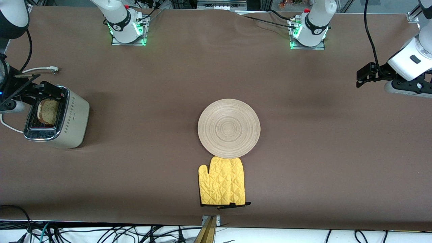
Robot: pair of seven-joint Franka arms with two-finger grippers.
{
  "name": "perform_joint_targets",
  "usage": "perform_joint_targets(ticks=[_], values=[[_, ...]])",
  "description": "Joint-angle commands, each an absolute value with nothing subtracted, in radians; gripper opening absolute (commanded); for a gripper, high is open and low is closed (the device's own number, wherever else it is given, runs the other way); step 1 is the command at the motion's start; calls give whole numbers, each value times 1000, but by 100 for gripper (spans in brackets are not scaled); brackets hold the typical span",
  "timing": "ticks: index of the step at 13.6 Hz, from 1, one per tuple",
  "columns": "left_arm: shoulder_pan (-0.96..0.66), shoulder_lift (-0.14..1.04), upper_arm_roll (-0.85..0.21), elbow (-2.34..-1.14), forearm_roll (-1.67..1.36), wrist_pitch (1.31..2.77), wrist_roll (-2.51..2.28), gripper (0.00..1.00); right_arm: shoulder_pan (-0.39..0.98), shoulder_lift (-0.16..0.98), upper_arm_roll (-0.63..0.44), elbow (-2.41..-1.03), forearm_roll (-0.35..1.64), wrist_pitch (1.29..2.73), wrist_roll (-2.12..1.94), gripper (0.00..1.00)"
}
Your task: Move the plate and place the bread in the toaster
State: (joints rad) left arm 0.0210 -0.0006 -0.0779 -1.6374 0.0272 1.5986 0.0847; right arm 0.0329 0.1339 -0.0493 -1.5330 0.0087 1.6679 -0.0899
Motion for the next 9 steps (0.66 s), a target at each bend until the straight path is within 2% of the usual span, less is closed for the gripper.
perform_joint_targets(ticks=[1, 3, 9], values=[[14, 3, -75, -1623, 8, 1594, 69, 100, 9, 106, -21, -1562, -8, 1651, -74, 100], [14, 3, -75, -1623, 8, 1594, 68, 100, 14, 145, -26, -1499, -11, 1612, -72, 100], [14, 5, -75, -1623, 8, 1594, 69, 100, 15, 156, -25, -1493, -54, 1618, -69, 100]])
